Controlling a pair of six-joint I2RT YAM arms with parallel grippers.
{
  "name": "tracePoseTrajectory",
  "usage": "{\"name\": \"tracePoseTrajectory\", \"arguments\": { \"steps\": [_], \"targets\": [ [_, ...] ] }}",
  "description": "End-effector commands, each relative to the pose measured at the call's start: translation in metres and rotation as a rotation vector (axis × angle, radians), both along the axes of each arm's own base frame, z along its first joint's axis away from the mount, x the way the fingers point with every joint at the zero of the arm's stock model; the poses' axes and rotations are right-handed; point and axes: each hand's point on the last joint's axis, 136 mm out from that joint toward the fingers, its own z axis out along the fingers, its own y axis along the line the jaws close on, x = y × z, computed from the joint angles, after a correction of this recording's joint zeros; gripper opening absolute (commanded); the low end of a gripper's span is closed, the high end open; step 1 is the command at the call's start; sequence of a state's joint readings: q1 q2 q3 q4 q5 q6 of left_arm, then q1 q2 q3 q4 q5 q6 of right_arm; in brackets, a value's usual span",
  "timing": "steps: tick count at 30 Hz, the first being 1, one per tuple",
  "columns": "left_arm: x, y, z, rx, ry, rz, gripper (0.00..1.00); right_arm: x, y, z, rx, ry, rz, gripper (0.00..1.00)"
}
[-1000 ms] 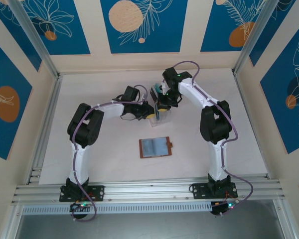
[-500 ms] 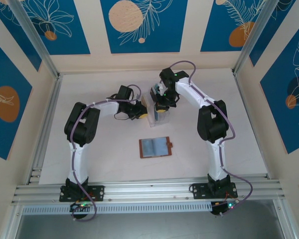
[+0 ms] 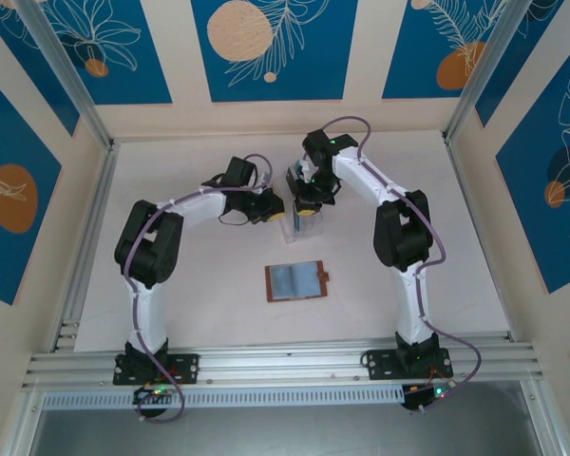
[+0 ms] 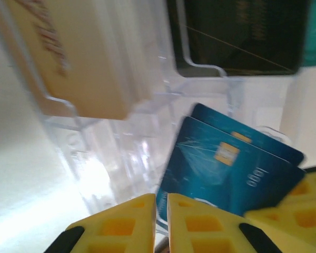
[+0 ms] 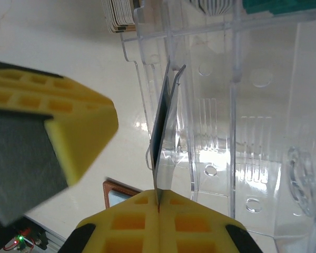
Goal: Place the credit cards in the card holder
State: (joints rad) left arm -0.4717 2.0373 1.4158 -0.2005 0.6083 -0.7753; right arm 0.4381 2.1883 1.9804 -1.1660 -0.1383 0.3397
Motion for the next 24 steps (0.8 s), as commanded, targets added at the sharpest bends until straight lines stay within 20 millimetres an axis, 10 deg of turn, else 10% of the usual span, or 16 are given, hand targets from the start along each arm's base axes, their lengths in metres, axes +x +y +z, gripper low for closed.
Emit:
{"name": "tracePoseTrajectory", "arguments": {
  "steps": [1,24],
  "targets": [
    [-0.007,-0.021,0.017,-0.021,-0.033,-0.046,0.13,-0.012,0.003,-0.013,-0.007,0.074,0.017,0.00],
    [-0.015,-0.043,-0.014,-0.021,0.021,-0.061,0.13,-0.019,0.008,0.006,0.083,0.067,0.003,0.09]
  ]
}}
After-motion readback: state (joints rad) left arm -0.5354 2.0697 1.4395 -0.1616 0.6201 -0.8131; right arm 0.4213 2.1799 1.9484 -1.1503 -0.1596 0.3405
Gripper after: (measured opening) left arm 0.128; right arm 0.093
